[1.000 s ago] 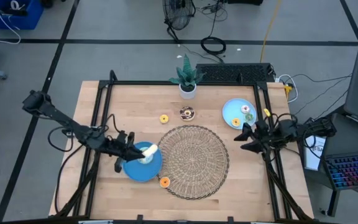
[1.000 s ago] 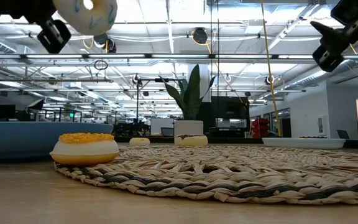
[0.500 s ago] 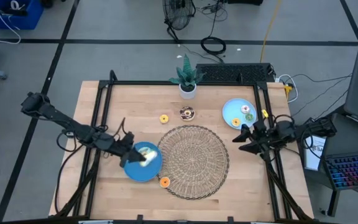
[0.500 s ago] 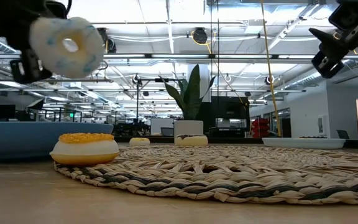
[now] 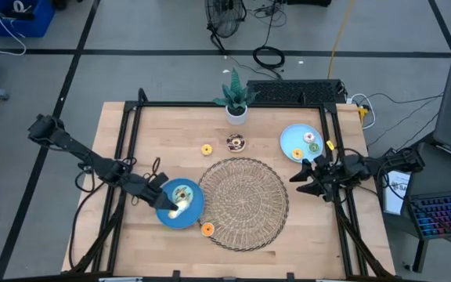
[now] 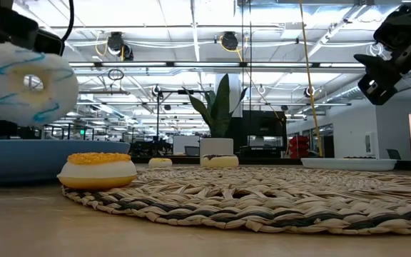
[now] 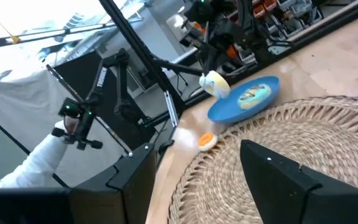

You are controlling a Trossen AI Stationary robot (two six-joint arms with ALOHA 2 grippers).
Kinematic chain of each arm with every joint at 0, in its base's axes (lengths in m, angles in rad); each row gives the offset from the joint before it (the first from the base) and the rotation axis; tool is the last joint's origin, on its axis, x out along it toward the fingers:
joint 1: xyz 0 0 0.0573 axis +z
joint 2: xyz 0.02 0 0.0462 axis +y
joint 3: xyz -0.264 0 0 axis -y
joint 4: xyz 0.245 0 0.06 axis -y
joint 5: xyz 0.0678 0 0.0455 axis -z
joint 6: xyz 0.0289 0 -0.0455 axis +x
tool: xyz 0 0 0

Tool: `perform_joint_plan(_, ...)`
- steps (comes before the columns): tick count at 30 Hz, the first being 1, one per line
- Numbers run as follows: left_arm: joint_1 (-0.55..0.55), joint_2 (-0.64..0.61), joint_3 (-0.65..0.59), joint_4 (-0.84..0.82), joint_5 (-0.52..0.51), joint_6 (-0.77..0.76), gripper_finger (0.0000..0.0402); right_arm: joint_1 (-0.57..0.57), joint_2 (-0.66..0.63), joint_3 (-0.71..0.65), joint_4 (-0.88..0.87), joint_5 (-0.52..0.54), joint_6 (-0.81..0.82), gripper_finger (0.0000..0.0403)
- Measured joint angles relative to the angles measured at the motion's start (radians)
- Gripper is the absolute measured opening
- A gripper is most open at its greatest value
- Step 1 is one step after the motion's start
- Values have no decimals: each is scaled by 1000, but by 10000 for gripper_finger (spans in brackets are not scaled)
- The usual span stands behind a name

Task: Pick & Place donuts
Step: Put the large white donut on the blue plate

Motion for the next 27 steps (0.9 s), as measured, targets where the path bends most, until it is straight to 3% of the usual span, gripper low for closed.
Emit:
perform_joint_plan(6,-10,0,0,-133,49,-129,6,0,-1,-1,-1,0,0,219)
perform_joint_plan(14,-13,-1,1,-279,49,-159,15,0,-1,-3,-2,0,0,219)
perform_joint_plan(23,-12,-1,1,-308,44,-146,20,0,-1,-4,-3,0,0,219)
perform_joint_plan(27,-12,-1,1,-292,28,-146,48,0,-1,-4,-4,0,0,220)
